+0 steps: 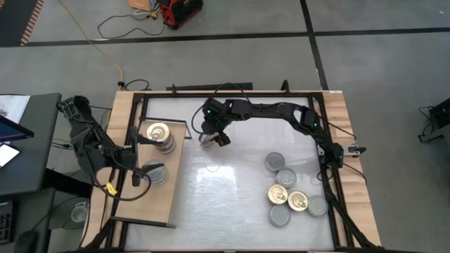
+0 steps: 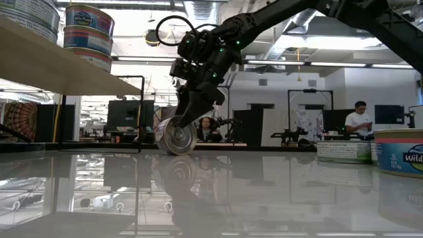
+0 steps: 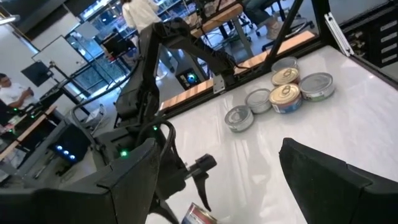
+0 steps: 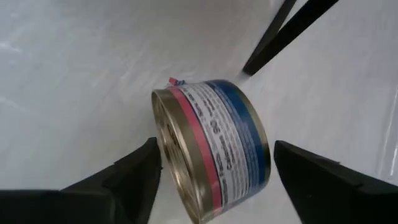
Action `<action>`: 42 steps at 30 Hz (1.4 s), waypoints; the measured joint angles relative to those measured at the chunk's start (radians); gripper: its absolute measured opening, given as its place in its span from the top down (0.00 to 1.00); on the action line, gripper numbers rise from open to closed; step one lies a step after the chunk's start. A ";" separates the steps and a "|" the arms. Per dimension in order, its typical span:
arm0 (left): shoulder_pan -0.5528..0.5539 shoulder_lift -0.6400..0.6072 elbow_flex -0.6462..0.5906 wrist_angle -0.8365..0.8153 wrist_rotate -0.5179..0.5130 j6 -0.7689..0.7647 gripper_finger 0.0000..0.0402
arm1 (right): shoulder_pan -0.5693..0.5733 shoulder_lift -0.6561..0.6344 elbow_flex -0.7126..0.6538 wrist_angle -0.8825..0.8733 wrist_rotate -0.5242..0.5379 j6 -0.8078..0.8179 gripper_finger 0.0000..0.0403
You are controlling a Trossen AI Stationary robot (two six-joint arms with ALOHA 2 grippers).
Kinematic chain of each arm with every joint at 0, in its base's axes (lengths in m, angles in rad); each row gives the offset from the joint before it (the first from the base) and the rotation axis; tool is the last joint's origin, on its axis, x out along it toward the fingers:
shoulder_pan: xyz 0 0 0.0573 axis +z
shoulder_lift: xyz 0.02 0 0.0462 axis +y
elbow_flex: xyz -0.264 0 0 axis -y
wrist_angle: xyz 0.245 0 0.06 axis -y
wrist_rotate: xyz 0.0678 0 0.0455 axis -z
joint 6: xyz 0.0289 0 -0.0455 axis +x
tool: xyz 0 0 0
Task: Stack canned seafood by type on shelf
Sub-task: Stack the blue tuna can on top of the blue tuna can on the shelf
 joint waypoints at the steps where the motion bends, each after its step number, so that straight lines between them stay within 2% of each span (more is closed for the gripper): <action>1: 0.000 0.000 0.000 -0.004 0.000 0.003 0.22 | -0.002 0.000 0.000 -0.002 -0.003 0.007 0.23; 6: 0.000 0.000 0.000 -0.001 -0.022 0.046 0.22 | -0.013 0.018 0.001 -0.008 -0.026 0.009 0.40; 10: 0.000 0.000 0.000 -0.002 -0.020 0.039 0.22 | -0.004 0.019 0.000 -0.016 -0.024 0.012 0.47; 20: 0.000 0.003 0.000 -0.005 -0.027 0.047 0.22 | 0.003 0.008 0.001 -0.119 -0.032 0.122 0.47; 24: 0.000 0.014 0.000 -0.003 -0.124 0.124 0.22 | -0.010 -0.034 -0.002 -0.170 -0.027 0.131 0.48; 29: 0.016 0.025 0.000 0.007 -0.141 0.204 0.22 | -0.028 -0.112 0.000 -0.167 -0.053 0.175 0.48; 33: 0.050 0.056 0.000 0.008 -0.162 0.347 0.22 | -0.053 -0.172 0.000 -0.175 -0.124 0.266 0.48; 39: 0.106 0.132 0.000 0.006 -0.172 0.686 0.22 | -0.111 -0.264 0.001 -0.147 -0.394 0.564 0.47; 42: 0.119 0.174 0.000 0.006 -0.181 0.819 0.22 | -0.123 -0.284 0.000 -0.137 -0.479 0.677 0.47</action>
